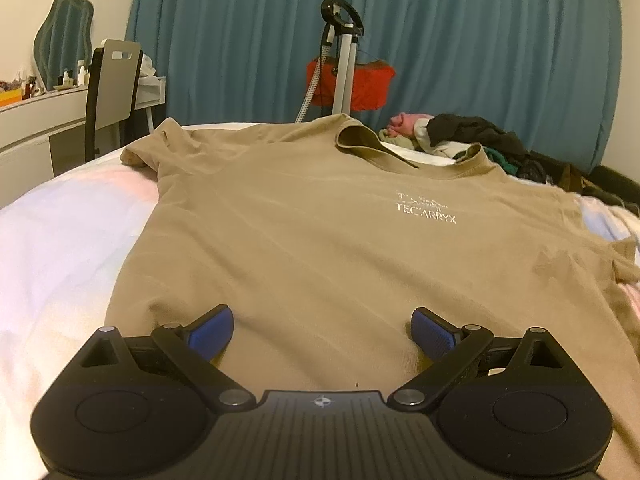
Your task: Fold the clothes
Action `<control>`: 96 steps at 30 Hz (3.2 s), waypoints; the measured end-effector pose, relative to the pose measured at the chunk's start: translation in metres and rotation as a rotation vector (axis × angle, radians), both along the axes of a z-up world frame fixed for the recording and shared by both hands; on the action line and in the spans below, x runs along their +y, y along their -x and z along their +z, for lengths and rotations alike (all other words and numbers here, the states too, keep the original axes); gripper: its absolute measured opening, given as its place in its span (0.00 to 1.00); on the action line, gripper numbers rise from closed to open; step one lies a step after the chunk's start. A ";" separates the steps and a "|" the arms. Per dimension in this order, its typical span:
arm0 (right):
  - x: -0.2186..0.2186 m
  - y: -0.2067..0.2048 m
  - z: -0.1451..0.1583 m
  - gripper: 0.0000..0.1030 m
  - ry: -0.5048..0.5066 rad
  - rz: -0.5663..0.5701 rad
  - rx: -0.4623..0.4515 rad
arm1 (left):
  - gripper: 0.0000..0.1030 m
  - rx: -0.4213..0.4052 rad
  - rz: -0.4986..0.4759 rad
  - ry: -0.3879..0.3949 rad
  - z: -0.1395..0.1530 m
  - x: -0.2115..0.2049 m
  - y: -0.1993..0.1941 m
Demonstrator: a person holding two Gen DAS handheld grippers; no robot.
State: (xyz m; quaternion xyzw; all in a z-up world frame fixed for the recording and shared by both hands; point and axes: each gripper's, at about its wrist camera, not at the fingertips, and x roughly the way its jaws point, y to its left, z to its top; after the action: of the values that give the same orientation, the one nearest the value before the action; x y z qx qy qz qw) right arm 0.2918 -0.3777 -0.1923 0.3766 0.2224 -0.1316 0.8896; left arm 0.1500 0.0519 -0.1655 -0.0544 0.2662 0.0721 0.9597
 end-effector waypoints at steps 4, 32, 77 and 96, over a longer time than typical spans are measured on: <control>0.021 0.016 0.020 0.24 -0.013 0.110 0.029 | 0.94 0.005 0.000 -0.004 0.003 0.003 0.003; 0.100 0.158 0.070 0.84 0.092 0.374 0.116 | 0.80 0.411 0.192 0.362 0.073 0.133 0.118; 0.144 0.155 0.090 0.84 0.284 0.420 -0.033 | 0.82 0.244 0.022 0.073 0.145 0.029 0.119; 0.057 0.014 -0.029 0.75 -0.368 0.167 -0.156 | 1.00 0.061 -0.093 0.126 0.068 0.008 0.082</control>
State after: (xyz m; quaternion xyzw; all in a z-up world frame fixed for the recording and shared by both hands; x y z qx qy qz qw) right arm 0.2778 -0.3208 -0.2208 0.5220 0.2038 0.0148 0.8281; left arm 0.0683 0.0595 -0.0979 -0.0999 0.3013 0.0121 0.9482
